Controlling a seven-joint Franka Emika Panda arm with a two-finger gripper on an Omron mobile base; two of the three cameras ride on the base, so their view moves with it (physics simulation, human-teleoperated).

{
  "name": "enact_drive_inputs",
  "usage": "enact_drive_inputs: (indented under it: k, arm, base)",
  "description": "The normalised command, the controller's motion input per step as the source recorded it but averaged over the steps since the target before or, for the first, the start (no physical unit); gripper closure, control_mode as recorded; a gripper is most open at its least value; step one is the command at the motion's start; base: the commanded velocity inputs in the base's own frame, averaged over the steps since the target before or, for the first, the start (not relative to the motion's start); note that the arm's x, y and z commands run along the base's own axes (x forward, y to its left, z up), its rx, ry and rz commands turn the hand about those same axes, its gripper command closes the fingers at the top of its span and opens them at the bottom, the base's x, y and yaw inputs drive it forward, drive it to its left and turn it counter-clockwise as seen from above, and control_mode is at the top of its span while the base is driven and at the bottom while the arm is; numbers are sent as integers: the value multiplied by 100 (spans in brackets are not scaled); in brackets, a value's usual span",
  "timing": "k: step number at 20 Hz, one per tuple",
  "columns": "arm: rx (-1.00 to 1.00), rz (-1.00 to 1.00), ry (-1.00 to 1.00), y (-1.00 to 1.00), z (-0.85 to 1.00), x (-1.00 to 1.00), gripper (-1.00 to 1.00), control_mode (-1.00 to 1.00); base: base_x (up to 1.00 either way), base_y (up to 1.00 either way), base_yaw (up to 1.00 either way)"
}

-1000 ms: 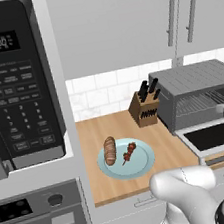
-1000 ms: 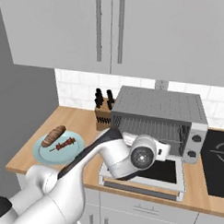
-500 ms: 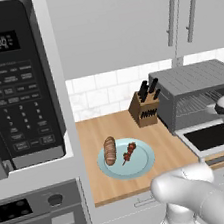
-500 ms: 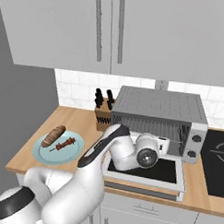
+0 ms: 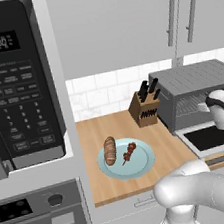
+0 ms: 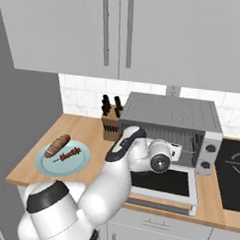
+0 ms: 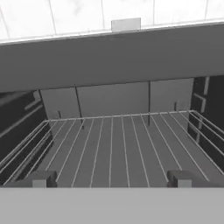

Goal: Pick up the kebab skewer and baguette bread, and place them inside the toaster oven. Close the toaster oven door and start by setting the timer.

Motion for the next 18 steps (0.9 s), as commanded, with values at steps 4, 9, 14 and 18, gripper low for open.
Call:
enact_drive_inputs:
  k: [4,9,14,18]
  arm:
    - [2,1,-7,-24,-57,21,-100,-100]
    - [0,0,-3,-11,-11,27,-100,-100]
    - [0,0,-1,-1,0,0,-100,-100]
    - [0,0,-2,0,4,0,-100,-100]
  base:
    - [0,0,0]
    - [0,0,0]
    - [0,0,0]
    - [0,0,0]
